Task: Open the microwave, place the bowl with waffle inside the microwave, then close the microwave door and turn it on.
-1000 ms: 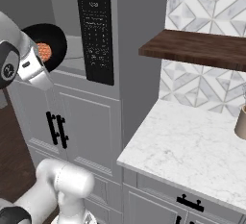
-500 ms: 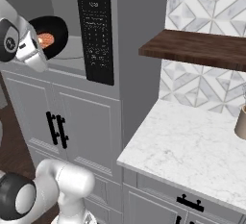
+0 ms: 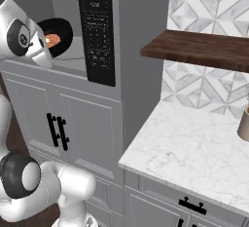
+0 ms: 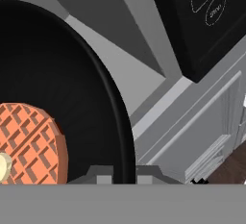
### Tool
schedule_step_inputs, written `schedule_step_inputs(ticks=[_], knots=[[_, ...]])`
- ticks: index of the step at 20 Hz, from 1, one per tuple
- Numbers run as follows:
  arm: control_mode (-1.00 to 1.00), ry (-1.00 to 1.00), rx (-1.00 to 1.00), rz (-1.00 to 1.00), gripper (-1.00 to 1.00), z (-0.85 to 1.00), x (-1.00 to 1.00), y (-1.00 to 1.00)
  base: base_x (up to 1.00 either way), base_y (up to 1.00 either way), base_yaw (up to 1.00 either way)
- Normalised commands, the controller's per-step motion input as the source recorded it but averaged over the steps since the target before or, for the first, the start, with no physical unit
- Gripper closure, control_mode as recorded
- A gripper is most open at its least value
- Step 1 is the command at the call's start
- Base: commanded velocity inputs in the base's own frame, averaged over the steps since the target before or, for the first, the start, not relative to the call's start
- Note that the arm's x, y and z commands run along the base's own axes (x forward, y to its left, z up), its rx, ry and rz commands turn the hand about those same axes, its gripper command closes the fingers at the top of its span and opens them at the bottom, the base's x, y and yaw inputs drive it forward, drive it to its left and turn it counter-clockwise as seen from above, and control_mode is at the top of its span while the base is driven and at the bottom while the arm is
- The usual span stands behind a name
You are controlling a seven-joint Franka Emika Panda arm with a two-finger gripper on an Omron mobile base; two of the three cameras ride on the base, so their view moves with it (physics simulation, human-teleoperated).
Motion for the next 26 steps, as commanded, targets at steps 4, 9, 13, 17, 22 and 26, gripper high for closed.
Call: schedule_step_inputs(ticks=[4,9,13,17,22,26], knots=[[-1.00,0.00,0.00,0.00,1.00,-0.18,0.62,0.26,0.00,0.00,0.00],[-1.00,0.00,0.00,0.00,1.00,-0.13,0.67,0.11,0.00,0.00,0.00],[-1.00,0.01,0.00,0.00,1.00,-0.07,0.67,0.11,0.00,0.00,0.00],[-1.00,0.00,0.00,-0.07,1.00,0.00,0.56,0.00,0.00,0.00,0.00],[-1.00,0.00,0.00,-0.10,1.00,-0.05,0.47,0.00,0.00,0.00,0.00],[-1.00,0.00,0.00,-0.09,1.00,-0.15,0.42,0.01,0.00,0.00,0.00]])
